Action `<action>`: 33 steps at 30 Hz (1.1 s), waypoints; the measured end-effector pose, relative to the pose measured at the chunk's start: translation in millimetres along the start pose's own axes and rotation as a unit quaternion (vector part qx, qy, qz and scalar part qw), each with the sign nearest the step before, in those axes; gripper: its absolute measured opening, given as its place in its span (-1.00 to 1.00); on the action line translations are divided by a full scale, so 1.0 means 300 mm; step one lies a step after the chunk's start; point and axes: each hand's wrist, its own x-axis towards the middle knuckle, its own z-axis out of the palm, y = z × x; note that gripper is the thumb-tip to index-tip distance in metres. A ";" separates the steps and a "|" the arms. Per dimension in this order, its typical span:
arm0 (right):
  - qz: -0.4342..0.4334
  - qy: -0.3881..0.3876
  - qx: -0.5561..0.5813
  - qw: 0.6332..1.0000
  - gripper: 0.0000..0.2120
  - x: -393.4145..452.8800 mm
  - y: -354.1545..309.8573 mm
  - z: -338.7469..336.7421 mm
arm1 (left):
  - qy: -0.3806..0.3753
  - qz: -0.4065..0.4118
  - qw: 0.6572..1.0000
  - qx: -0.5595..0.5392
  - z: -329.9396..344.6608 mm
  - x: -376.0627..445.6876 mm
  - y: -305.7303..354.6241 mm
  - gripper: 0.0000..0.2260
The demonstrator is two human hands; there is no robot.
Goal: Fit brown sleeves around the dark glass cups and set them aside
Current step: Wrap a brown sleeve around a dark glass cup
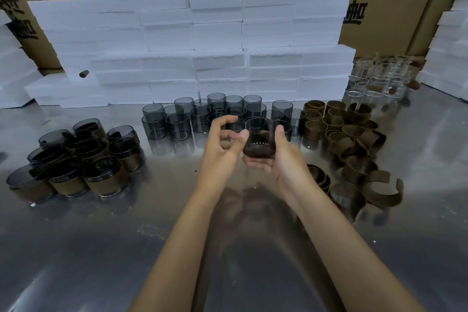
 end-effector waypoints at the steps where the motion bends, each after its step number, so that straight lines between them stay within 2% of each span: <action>1: -0.011 0.013 -0.008 1.000 -0.59 0.000 -0.001 -0.002 | -0.001 0.004 1.000 -0.008 0.000 0.002 -0.002 -0.77; 6: -0.070 0.028 -0.050 0.996 -0.68 -0.009 -0.008 -0.026 | 0.016 -0.028 0.999 -0.041 0.003 0.004 -0.003 -0.83; 9: -0.091 0.019 -0.068 0.993 -0.68 -0.025 -0.026 -0.029 | 0.028 -0.059 0.996 -0.060 0.006 0.003 0.013 -0.70; 12: -0.082 0.003 -0.107 0.991 -0.53 -0.024 -0.023 -0.021 | -0.018 -0.068 0.996 -0.048 0.012 -0.004 0.021 -0.58; 15: -0.038 -0.061 -0.126 0.989 -0.54 -0.025 -0.013 -0.013 | -0.083 -0.083 0.993 -0.028 0.020 -0.014 0.013 -0.57; 18: -0.016 -0.078 -0.121 0.989 -0.33 -0.018 -0.008 -0.010 | -0.095 -0.108 0.989 -0.038 0.024 -0.017 0.003 -0.48; 20: -0.022 -0.057 -0.105 0.993 -0.31 -0.008 -0.005 -0.007 | -0.096 -0.101 0.990 -0.040 0.021 -0.015 0.003 -0.61; 22: -0.022 -0.034 -0.066 0.997 -0.37 0.001 -0.004 -0.011 | -0.103 -0.100 0.989 -0.035 0.021 -0.011 0.004 -0.62; 25: -0.023 -0.017 -0.024 0.999 -0.48 0.010 -0.005 -0.023 | -0.108 -0.100 0.989 -0.032 0.025 -0.008 -0.002 -0.48; 26: -0.030 -0.010 -0.017 0.999 -0.52 0.009 -0.005 -0.025 | -0.091 -0.095 0.991 -0.034 0.026 -0.004 -0.005 -0.51; 29: -0.071 0.003 -0.048 0.996 -0.61 -0.002 -0.002 -0.028 | -0.022 -0.061 0.997 -0.047 0.012 0.010 -0.022 -0.81; 33: -0.099 0.032 -0.061 0.993 -0.71 -0.006 -0.002 -0.029 | -0.017 -0.034 0.998 -0.057 -0.003 0.021 -0.023 -0.79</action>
